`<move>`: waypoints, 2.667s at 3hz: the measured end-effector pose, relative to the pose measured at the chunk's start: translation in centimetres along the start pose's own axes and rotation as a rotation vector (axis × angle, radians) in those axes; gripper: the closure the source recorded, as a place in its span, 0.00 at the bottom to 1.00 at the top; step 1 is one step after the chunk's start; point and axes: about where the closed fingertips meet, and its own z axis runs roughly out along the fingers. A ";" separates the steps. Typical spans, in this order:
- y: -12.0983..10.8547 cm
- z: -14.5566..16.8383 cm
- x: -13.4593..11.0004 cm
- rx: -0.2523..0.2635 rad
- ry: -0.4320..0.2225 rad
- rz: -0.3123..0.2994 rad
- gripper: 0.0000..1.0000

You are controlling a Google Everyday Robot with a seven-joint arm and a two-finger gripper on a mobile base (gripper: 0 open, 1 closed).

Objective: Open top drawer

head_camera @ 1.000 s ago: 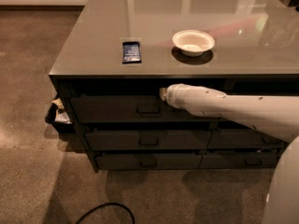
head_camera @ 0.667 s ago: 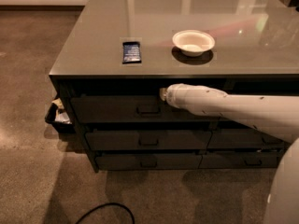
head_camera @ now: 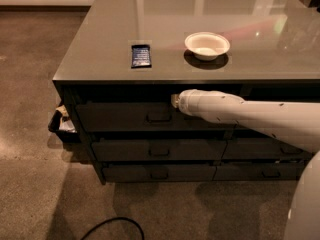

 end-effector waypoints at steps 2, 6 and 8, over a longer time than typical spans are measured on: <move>0.1 -0.2 0.1 -0.003 0.018 -0.010 1.00; 0.6 -4.8 4.6 -0.022 0.208 -0.098 1.00; 0.7 -6.1 6.0 -0.029 0.293 -0.133 1.00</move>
Offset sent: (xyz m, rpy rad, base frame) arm -0.1095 -0.0207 -0.0382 -0.2261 0.3000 0.2559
